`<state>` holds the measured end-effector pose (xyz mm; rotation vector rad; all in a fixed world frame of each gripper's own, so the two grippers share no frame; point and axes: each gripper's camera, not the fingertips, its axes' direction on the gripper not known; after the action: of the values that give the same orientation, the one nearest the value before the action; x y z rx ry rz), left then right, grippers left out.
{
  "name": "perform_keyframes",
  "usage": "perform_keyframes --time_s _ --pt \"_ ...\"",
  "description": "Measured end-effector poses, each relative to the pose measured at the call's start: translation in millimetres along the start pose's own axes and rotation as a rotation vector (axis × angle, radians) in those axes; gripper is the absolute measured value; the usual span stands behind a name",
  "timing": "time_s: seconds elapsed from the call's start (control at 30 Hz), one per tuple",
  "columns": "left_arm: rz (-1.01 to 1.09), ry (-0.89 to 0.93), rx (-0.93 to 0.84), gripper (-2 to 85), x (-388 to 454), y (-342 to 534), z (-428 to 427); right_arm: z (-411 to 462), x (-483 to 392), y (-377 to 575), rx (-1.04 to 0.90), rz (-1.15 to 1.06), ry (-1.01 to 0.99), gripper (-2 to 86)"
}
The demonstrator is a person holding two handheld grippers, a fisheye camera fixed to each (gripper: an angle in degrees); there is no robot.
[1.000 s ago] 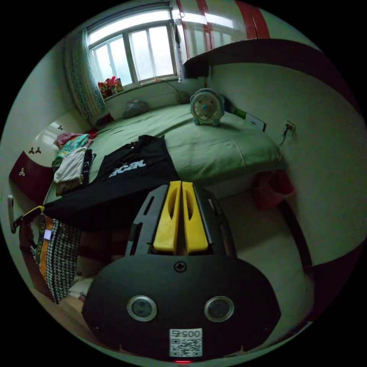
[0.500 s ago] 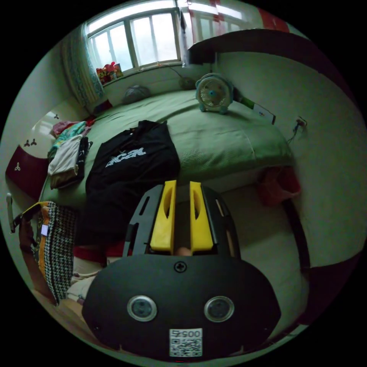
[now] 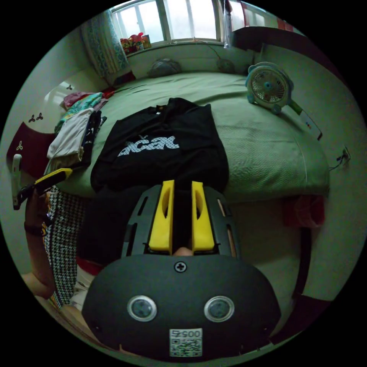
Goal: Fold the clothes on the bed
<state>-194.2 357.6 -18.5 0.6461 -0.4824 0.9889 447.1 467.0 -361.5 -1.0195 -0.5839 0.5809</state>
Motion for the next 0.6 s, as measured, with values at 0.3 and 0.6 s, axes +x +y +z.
perform_keyframes --time_s 0.3,0.6 --pt "0.045 0.013 -0.063 12.8 -1.8 -99.0 128.0 101.7 -44.9 -123.2 -0.045 -0.145 0.062 10.2" --pt "0.051 -0.048 -0.137 11.0 -17.2 -153.7 226.7 203.9 -58.0 -205.6 -0.145 -0.237 0.244 8.3"
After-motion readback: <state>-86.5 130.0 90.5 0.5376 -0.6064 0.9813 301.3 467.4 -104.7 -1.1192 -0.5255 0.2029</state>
